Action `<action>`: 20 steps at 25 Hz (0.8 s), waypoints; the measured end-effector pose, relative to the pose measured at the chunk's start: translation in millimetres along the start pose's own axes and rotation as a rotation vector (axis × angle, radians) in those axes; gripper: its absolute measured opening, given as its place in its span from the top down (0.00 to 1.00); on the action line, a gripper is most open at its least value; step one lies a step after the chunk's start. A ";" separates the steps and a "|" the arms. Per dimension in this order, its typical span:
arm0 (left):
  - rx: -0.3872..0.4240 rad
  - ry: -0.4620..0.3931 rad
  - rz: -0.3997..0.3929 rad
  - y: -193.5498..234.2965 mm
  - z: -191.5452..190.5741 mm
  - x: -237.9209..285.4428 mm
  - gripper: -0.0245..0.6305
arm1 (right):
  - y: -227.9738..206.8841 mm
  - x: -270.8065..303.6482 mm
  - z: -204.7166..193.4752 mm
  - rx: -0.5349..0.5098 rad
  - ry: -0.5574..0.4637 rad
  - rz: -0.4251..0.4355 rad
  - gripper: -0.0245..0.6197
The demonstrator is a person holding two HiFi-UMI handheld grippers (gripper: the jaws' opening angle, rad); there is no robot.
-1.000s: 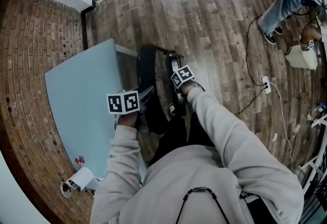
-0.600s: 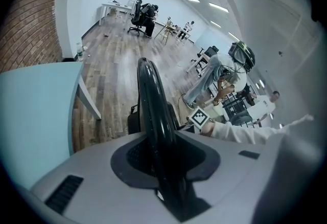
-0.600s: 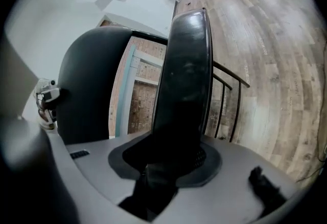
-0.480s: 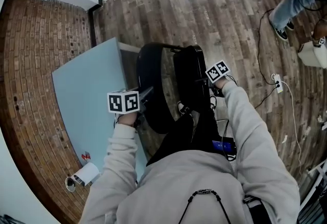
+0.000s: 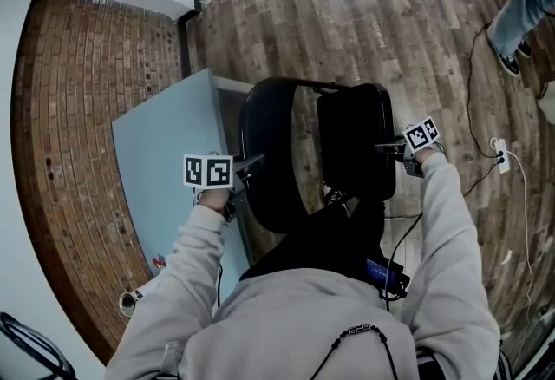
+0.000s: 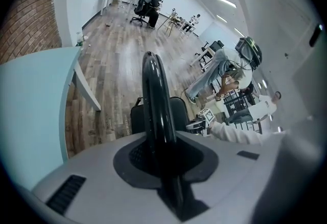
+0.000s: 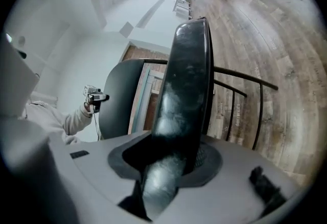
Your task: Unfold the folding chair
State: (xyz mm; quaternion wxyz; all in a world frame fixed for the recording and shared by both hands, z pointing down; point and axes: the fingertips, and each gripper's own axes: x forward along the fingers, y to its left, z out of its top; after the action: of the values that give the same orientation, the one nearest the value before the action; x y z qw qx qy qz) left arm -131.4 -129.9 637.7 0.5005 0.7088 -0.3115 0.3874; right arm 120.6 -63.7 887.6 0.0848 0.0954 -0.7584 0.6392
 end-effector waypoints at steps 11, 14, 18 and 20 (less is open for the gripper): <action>-0.018 0.053 -0.035 26.3 -8.5 38.0 0.84 | -78.0 -53.9 -23.4 -0.017 -0.117 0.234 0.75; -0.037 0.074 -0.032 35.1 -12.4 50.9 0.84 | -94.5 -67.2 -28.9 0.010 -0.151 0.296 0.75; -0.080 0.089 -0.037 53.2 -18.4 72.5 0.84 | -134.2 -88.1 -34.8 0.050 -0.279 0.340 0.75; -0.079 0.096 -0.053 56.4 -20.5 82.2 0.84 | -147.9 -93.6 -42.5 0.073 -0.336 0.365 0.75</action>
State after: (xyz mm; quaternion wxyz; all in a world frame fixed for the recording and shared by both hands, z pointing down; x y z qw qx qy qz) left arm -141.5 -132.1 738.9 0.5526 0.6769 -0.2835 0.3949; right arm 248.9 -42.7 1012.3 -0.1630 0.0649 -0.7428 0.6461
